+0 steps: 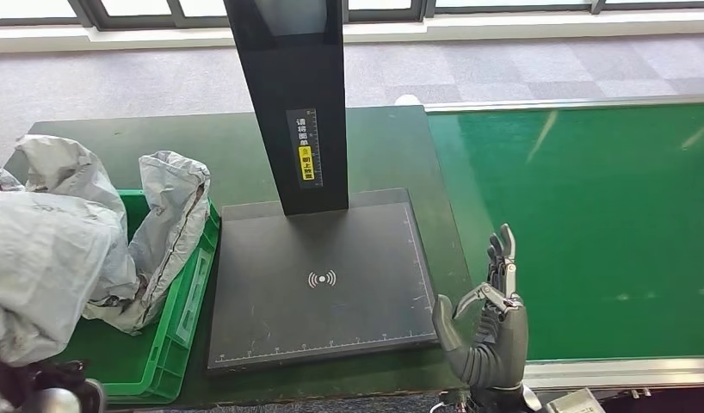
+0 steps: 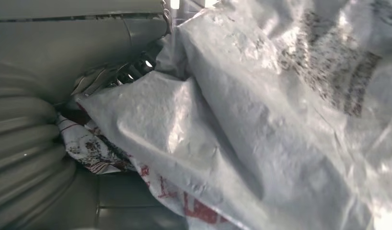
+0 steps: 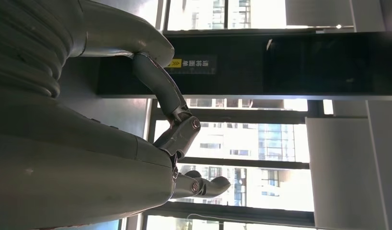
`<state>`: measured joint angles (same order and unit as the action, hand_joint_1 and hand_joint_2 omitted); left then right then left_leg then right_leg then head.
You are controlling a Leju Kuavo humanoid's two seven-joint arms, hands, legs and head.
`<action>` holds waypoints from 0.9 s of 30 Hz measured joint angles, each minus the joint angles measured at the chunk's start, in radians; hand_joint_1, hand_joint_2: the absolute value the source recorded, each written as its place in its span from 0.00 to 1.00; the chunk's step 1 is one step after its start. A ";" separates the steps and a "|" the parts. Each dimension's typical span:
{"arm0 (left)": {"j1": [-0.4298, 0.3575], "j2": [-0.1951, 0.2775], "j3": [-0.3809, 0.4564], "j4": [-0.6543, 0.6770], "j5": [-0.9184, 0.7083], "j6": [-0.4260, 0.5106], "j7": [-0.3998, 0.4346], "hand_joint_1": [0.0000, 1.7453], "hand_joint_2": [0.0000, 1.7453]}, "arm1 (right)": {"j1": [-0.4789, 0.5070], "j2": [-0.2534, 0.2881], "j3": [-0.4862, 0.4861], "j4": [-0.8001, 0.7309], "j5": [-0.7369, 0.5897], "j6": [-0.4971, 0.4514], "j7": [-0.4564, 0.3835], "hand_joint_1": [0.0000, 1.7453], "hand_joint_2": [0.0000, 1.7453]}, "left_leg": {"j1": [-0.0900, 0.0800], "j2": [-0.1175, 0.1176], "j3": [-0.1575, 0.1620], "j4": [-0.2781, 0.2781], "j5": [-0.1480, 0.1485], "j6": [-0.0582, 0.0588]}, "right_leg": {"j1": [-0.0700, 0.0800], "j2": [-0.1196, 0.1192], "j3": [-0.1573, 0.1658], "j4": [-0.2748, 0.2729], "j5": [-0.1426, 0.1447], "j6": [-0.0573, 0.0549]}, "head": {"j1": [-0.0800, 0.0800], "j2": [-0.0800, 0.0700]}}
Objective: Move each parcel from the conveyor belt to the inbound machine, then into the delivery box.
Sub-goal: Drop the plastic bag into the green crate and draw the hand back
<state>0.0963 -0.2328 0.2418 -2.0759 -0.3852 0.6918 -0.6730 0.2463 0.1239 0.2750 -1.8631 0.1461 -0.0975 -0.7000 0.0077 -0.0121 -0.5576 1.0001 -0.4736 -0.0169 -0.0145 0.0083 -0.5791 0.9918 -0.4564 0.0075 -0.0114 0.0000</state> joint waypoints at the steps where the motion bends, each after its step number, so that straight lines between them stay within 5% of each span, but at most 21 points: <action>1: -0.012 -0.001 0.002 0.049 -0.056 -0.005 0.007 1.00 1.00 | 0.000 0.001 0.000 0.000 0.002 0.003 0.000 0.00 1.00 | 0.000 0.000 0.000 0.000 0.000 0.000 | 0.000 0.000 0.000 0.000 0.000 0.000 | 0.000 0.000; 9: -0.063 -0.013 0.003 0.273 -0.173 -0.001 0.021 1.00 1.00 | 0.000 0.009 0.000 0.000 0.004 0.014 0.000 0.00 1.00 | 0.000 0.002 0.000 0.000 0.001 -0.001 | 0.000 0.001 0.000 0.000 0.001 -0.001 | 0.000 0.000; 22: -0.066 -0.018 0.029 0.288 -0.066 0.005 -0.004 1.00 1.00 | 0.002 0.012 -0.010 0.000 0.001 0.007 0.000 0.00 1.00 | 0.000 0.001 0.000 0.000 0.000 -0.001 | 0.000 0.001 -0.001 0.000 0.000 -0.001 | 0.000 0.000; 27: -0.109 -0.009 0.043 0.334 -0.298 -0.004 0.110 1.00 1.00 | 0.011 0.012 -0.011 0.000 0.000 -0.006 0.000 0.00 1.00 | 0.000 0.000 0.000 0.000 0.000 -0.001 | 0.000 0.000 0.000 0.000 0.000 -0.001 | 0.000 0.000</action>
<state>-0.0125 -0.2422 0.2849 -1.7416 -0.6828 0.6883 -0.5631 0.2572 0.1357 0.2642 -1.8627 0.1461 -0.1039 -0.6999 0.0079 -0.0119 -0.5579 1.0001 -0.4737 -0.0175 -0.0145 0.0079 -0.5792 0.9921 -0.4560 0.0065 -0.0114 0.0000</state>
